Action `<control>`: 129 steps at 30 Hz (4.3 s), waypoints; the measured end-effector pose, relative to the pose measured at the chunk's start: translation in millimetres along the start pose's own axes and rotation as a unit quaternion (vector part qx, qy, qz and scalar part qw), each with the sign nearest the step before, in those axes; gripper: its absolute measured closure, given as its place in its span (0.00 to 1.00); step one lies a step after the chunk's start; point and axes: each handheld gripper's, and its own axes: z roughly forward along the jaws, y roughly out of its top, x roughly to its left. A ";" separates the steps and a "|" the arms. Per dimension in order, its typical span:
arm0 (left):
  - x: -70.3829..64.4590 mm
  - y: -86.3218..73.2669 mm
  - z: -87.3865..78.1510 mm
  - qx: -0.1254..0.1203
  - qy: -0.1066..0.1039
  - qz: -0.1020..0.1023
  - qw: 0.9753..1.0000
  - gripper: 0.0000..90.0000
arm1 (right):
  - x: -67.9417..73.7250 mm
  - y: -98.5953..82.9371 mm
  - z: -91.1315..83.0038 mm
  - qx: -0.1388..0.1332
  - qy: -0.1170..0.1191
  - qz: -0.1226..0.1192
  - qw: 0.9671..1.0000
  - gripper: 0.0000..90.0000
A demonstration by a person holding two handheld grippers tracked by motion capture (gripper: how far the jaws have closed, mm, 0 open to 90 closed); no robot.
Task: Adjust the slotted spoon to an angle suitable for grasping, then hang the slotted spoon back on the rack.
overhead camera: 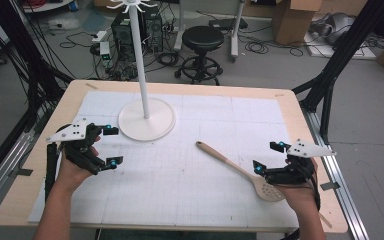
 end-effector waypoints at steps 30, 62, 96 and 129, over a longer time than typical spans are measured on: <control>1.4 -1.4 0.2 0.006 0.003 0.000 1.000 0.02 | 7.6 27.0 37.6 0.050 0.024 -0.016 0.998 0.10; 0.2 -3.5 2.9 0.013 0.002 -0.002 1.000 0.02 | -0.1 32.0 89.7 0.176 0.029 -0.024 0.984 0.11; 1.0 -3.7 2.5 0.015 0.002 -0.001 1.000 0.02 | 6.9 12.9 136.9 0.326 0.036 -0.044 0.944 0.33; 6.6 -5.5 10.2 0.013 -0.002 -0.002 1.000 0.02 | 10.7 13.9 147.9 0.370 0.059 -0.058 0.925 0.84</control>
